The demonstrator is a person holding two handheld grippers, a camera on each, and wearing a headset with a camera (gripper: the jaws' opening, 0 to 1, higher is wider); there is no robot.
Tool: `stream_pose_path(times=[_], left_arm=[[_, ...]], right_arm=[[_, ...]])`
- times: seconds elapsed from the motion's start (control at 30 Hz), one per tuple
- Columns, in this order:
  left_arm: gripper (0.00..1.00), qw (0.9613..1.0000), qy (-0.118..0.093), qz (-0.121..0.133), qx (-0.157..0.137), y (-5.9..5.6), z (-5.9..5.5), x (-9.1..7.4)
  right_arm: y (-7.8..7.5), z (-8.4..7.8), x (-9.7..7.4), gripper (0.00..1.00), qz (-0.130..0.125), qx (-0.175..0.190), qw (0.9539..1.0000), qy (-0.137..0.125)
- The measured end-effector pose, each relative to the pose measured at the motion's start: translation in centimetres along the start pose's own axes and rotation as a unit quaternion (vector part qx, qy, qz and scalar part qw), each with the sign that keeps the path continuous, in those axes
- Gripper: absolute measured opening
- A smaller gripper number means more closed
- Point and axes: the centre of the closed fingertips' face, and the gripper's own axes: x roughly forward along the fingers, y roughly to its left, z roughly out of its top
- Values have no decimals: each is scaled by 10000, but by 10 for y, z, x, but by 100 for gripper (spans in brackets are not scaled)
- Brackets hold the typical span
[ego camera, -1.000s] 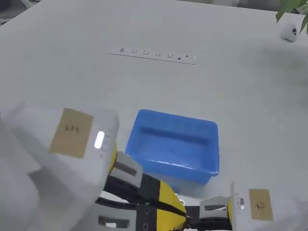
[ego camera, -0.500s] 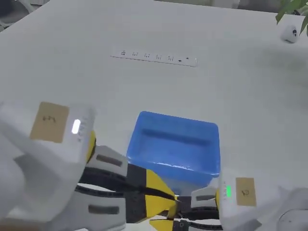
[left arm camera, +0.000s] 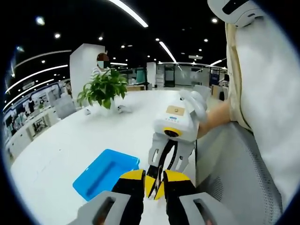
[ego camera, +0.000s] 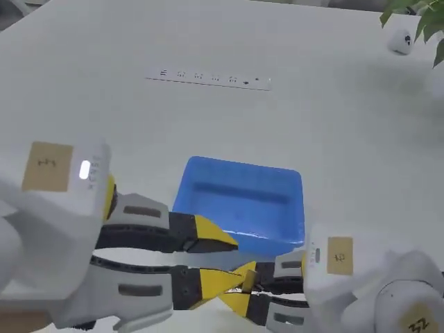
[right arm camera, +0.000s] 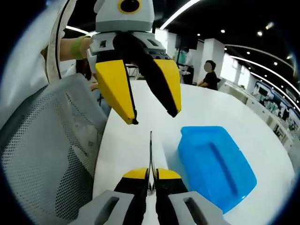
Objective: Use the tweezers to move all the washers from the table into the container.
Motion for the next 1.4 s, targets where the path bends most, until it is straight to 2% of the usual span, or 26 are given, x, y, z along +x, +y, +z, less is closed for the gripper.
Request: stream_pose_path(times=[0.07,0.13,0.23,0.3,0.37,0.47,0.57,0.63,0.7,0.77,0.87,0.93,1.13,1.23,1.33,1.4], left_arm=[[17,10000,4,-9,59,2,0,1],[19,9998,57,-167,18,-1,-1,4],[19,9993,163,-307,103,-6,-2,11],[18,9983,257,-491,191,-13,-4,17],[14,9980,304,-486,280,-15,-5,21],[0,9953,667,-413,568,-12,-16,22],[0,9958,642,-447,469,-11,-15,22],[0,9948,687,-478,578,-11,-15,21],[0,9947,757,-392,572,-7,-15,19],[0,9944,815,-375,551,-5,-15,18],[0,9945,804,-392,542,-5,-14,18],[0,9947,783,-420,512,-6,-14,19],[0,9934,901,-517,494,-10,-19,20],[0,9927,947,-524,535,-10,-21,22],[0,9928,948,-523,509,-9,-22,22],[0,9929,950,-509,504,-9,-21,22]], right_arm=[[-3,1,0,1,-24,45,10000,-30],[-4,1,1,1,-25,103,9999,-47],[-2,3,1,1,23,159,9998,-91],[1,6,2,1,95,212,9996,-151],[5,6,4,2,168,144,9997,-140],[7,6,3,2,199,103,9997,-122],[8,5,3,2,223,58,9997,-111],[7,6,4,3,208,49,9997,-133],[4,8,4,7,116,22,9997,-198],[2,7,4,8,113,158,9997,-176],[3,4,3,8,170,307,9993,-150],[3,4,3,7,139,260,9995,-137],[9,-1,6,7,276,271,9992,-20],[6,-5,5,7,216,262,9994,48],[5,-6,5,7,246,447,9987,-10],[5,-6,5,7,239,434,9988,-12]])
